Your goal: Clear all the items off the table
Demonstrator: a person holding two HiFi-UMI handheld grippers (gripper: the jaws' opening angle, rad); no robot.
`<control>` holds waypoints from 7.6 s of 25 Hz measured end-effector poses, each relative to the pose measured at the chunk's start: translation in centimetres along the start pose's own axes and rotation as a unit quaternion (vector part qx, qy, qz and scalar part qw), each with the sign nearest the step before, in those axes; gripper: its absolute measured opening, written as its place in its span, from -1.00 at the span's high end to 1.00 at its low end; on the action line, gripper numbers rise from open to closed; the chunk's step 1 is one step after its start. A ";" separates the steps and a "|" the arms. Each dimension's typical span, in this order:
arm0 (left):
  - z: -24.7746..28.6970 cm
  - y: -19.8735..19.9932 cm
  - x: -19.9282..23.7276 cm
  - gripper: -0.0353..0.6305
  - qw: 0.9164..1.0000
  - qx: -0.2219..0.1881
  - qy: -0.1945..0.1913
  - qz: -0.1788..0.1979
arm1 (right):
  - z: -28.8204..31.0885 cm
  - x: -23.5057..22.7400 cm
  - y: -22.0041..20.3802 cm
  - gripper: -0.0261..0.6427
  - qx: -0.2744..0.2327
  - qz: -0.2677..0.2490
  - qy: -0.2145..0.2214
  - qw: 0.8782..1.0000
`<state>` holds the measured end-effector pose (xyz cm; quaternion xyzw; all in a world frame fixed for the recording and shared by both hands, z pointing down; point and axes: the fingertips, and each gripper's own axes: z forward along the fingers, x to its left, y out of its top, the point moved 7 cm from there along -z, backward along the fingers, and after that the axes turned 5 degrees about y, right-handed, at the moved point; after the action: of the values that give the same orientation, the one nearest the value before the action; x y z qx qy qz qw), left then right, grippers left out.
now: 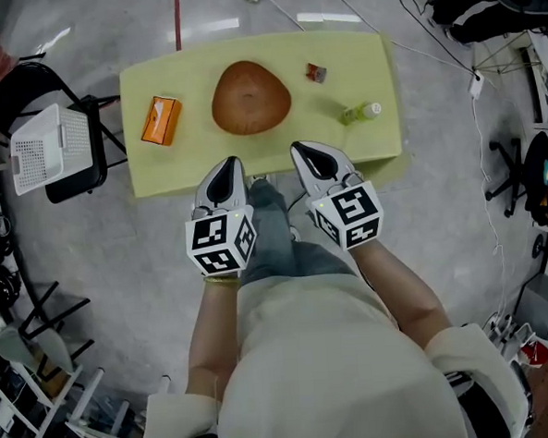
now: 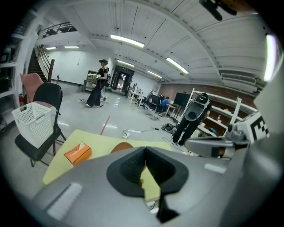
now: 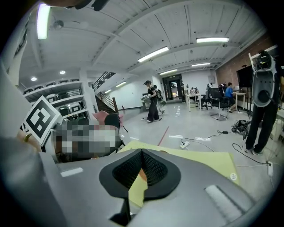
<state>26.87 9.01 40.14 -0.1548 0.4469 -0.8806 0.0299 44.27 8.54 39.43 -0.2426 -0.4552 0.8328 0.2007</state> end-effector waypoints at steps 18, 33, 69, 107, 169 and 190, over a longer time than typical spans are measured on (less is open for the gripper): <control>11.1 -3.1 5.0 0.86 0.997 0.070 0.013 0.017 | 9.4 -6.6 -4.7 0.93 0.057 0.047 -0.044 0.996; 18.4 -7.2 10.3 0.69 0.991 0.120 0.056 0.004 | 15.2 -12.1 -10.2 0.89 0.100 0.105 -0.093 0.985; 28.2 -14.7 14.3 0.23 0.974 0.209 0.062 -0.058 | 24.2 -18.3 -18.7 0.46 0.171 0.158 -0.129 0.964; 22.2 -12.1 11.3 0.67 0.977 0.178 0.100 -0.061 | 18.1 -15.1 -15.2 0.77 0.153 0.156 -0.160 0.963; -9.7 -9.2 -4.7 0.71 0.993 0.026 0.100 -0.063 | -13.1 -0.3 -7.6 0.78 0.017 0.076 -0.134 0.988; -18.4 -11.3 0.2 0.70 0.973 -0.007 0.189 -0.131 | -10.3 7.6 -5.5 0.79 0.027 0.019 -0.029 0.999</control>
<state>22.12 30.07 39.03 -0.0430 0.4264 -0.8870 -0.1722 44.85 22.32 37.70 -0.2213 -0.4333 0.8553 0.1780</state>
